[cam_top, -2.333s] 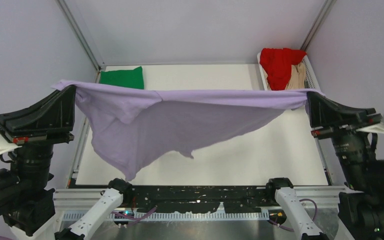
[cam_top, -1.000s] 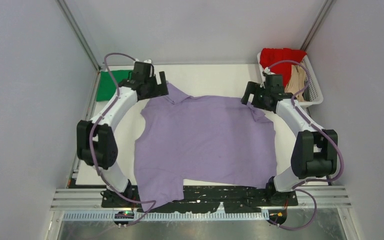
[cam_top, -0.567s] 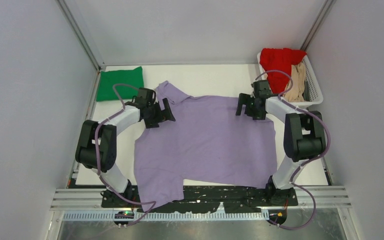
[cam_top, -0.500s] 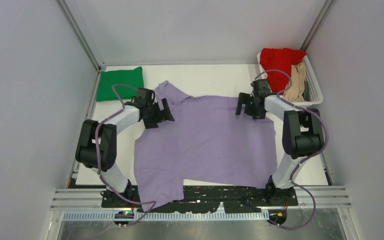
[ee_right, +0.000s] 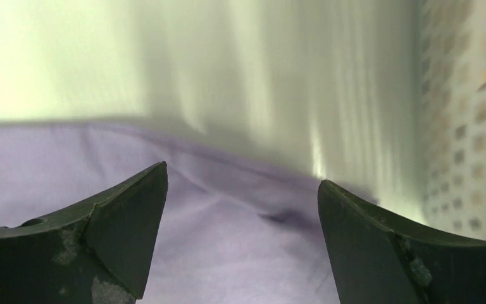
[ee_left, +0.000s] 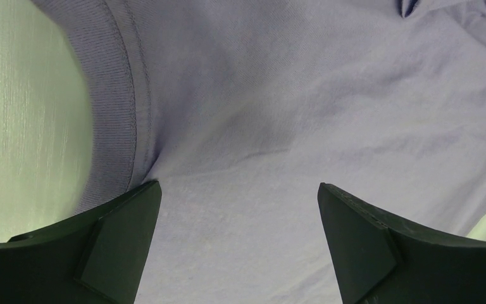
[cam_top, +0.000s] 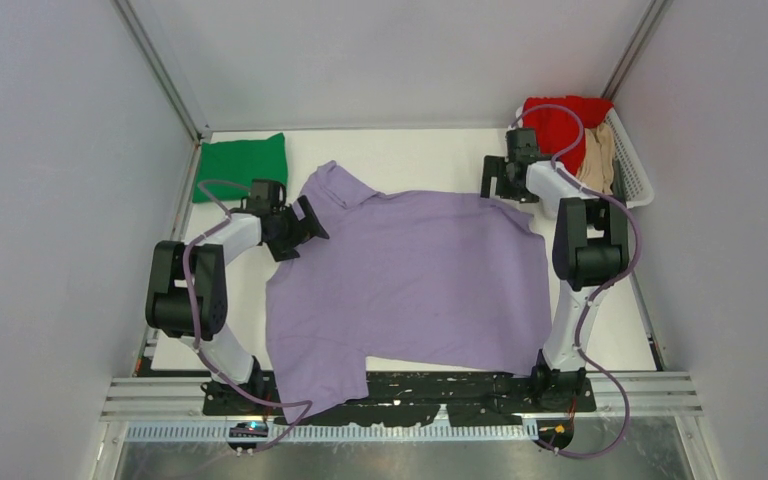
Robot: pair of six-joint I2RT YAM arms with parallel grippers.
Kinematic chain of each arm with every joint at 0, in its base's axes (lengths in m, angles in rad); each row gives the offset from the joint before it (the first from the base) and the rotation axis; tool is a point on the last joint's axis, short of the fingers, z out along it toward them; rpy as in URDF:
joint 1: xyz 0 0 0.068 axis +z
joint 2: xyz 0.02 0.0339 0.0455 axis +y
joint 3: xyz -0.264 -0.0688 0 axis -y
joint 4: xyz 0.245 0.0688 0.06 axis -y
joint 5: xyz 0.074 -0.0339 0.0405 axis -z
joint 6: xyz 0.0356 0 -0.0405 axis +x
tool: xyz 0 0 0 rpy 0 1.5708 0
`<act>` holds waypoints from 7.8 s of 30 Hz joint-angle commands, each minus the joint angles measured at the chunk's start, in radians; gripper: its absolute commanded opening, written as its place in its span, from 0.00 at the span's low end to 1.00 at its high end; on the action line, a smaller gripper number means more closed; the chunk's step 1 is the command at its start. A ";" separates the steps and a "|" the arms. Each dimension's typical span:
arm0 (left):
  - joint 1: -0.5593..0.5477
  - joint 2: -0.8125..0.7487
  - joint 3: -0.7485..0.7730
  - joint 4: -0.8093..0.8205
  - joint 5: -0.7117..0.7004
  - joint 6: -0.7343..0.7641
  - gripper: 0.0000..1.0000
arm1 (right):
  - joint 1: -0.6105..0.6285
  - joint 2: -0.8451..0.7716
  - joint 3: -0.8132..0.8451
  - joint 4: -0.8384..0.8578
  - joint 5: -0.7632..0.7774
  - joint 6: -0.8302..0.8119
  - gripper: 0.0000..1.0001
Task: Fold and stack the t-shirts
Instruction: Flatten out the tshirt
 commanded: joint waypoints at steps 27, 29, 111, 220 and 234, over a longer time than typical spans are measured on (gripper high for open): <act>-0.095 0.318 0.504 0.068 -0.017 -0.175 0.83 | 0.091 -0.316 -0.257 0.140 0.000 -0.025 0.95; -0.109 0.345 0.526 0.052 -0.061 -0.182 0.81 | 0.090 -0.323 -0.261 0.140 -0.005 -0.021 0.95; -0.171 0.396 0.544 0.452 -0.026 -0.491 1.00 | 0.234 -0.471 -0.304 0.139 0.064 0.012 0.95; 0.037 -0.046 0.143 0.111 0.166 -0.024 1.00 | -0.009 0.471 0.769 -0.465 -0.288 -0.150 0.97; -0.134 -0.050 0.270 -0.206 -0.220 0.122 1.00 | 0.117 -0.007 0.335 -0.275 0.020 -0.090 0.95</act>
